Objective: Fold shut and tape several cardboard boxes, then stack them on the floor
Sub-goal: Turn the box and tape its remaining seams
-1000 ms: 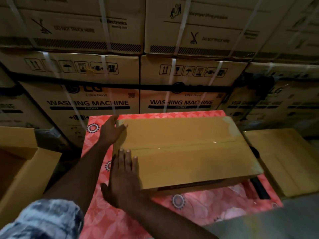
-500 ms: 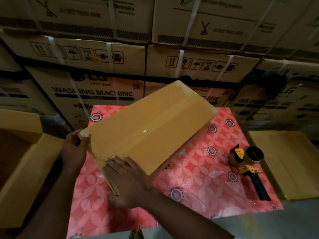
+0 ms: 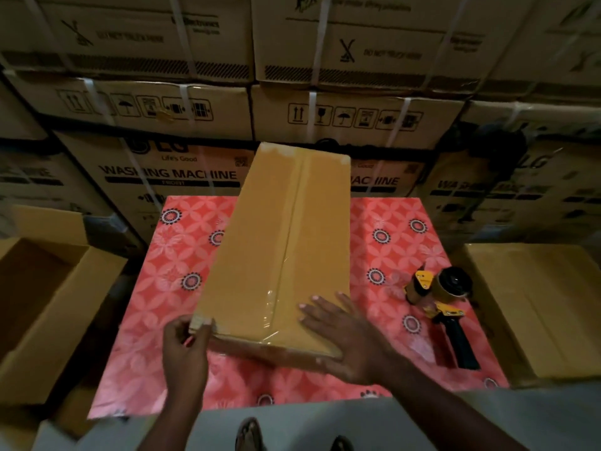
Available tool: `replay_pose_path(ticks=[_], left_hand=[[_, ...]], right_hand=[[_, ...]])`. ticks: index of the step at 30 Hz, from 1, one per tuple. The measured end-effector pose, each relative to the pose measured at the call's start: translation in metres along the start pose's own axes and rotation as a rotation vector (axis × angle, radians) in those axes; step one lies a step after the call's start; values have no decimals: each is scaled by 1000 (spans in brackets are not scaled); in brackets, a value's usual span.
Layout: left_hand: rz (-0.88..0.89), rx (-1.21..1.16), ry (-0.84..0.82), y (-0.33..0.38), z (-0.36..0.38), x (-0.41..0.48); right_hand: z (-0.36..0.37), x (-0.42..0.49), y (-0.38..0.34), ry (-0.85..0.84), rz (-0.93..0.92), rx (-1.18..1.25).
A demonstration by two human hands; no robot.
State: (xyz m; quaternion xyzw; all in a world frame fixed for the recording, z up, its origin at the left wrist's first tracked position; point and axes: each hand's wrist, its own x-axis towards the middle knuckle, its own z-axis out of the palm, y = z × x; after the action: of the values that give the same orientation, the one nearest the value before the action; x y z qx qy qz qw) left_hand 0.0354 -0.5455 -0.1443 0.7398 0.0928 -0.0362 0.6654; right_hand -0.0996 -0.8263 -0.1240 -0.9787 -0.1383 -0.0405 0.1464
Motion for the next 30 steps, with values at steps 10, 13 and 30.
replay_pose_path(ticks=[10, 13, 30], left_hand=[[65, 102, -109, -6, 97, -110], [193, 217, -82, 3, 110, -121], [542, 889, -131, -4, 143, -147]], right_hand=[[-20, -121, 69, 311, 423, 110], [-11, -122, 60, 407, 525, 176], [18, -95, 10, 625, 808, 249]])
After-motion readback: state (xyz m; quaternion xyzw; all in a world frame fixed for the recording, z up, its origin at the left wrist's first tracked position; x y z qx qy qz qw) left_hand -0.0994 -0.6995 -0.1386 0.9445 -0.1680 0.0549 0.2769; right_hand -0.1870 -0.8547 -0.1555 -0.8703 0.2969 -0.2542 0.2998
